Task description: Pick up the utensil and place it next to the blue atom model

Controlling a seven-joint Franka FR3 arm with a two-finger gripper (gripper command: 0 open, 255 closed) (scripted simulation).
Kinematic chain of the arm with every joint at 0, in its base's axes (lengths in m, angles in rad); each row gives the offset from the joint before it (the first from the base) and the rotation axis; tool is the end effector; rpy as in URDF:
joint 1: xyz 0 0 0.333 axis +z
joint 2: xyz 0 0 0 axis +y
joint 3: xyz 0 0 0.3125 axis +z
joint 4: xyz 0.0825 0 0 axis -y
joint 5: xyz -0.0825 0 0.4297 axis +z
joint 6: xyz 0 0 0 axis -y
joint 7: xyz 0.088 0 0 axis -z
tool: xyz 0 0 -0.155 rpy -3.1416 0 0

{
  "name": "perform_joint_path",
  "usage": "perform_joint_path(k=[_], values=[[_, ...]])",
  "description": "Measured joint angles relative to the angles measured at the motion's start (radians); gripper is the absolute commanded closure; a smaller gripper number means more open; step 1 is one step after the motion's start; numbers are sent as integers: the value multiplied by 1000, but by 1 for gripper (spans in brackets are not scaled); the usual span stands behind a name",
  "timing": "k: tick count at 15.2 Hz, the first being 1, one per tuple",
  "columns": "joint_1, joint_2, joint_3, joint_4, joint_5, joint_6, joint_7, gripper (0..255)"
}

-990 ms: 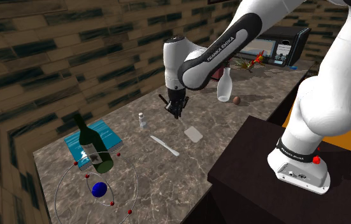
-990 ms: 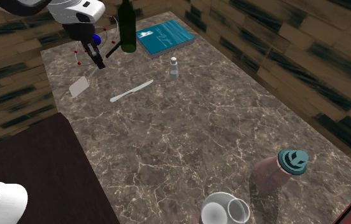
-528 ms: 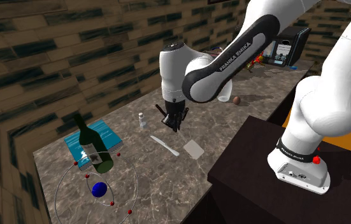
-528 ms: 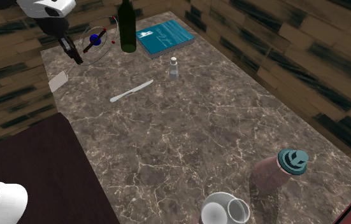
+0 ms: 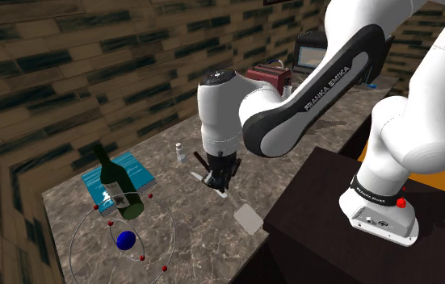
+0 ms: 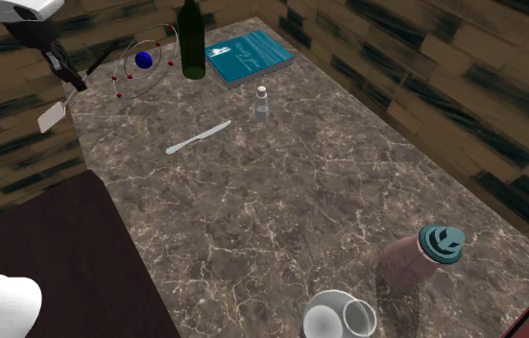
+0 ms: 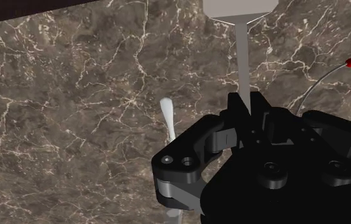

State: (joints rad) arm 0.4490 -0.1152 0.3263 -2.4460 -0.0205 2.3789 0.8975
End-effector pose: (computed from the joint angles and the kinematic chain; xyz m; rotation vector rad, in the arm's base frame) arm 0.3669 0.3532 0.2631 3.1318 -0.1707 0.1037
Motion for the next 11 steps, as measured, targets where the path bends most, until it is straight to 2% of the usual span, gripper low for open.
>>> perform_joint_path(k=[4,11], values=[[40,32,57,33,-14,-6,107,255],[40,104,65,13,-61,79,155,255]])
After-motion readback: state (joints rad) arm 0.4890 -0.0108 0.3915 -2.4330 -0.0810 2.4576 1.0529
